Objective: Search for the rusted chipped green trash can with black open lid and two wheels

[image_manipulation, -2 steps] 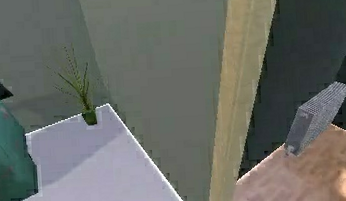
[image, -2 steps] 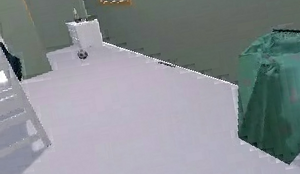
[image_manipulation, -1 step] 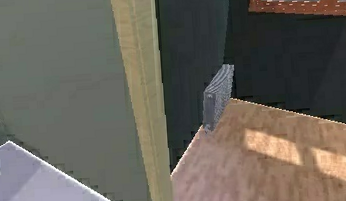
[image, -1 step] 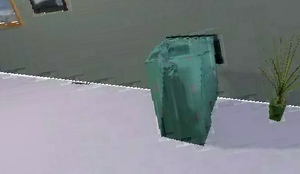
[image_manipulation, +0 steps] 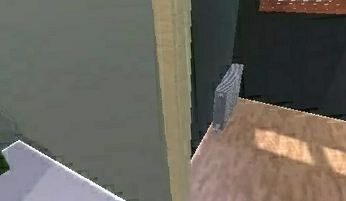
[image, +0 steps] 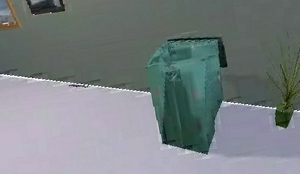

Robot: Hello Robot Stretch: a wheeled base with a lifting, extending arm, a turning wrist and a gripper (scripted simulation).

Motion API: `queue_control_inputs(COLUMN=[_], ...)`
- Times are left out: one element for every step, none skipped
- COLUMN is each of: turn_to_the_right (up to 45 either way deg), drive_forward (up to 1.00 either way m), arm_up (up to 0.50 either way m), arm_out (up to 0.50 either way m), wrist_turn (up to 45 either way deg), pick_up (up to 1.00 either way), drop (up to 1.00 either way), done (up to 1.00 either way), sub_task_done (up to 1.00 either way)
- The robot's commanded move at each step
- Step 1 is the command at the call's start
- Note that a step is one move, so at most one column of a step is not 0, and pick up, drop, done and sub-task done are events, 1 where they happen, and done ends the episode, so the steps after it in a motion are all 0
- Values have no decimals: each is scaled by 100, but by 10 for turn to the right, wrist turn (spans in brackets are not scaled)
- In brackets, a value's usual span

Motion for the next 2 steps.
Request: queue_control_inputs(turn_to_the_right=[270, 30], drive_forward=[0, 0], arm_up=[0, 0], arm_out=[0, 0], wrist_turn=[0, 0], pick_up=[0, 0], drop=[0, 0], done=[0, 0], sub_task_done=[0, 0])
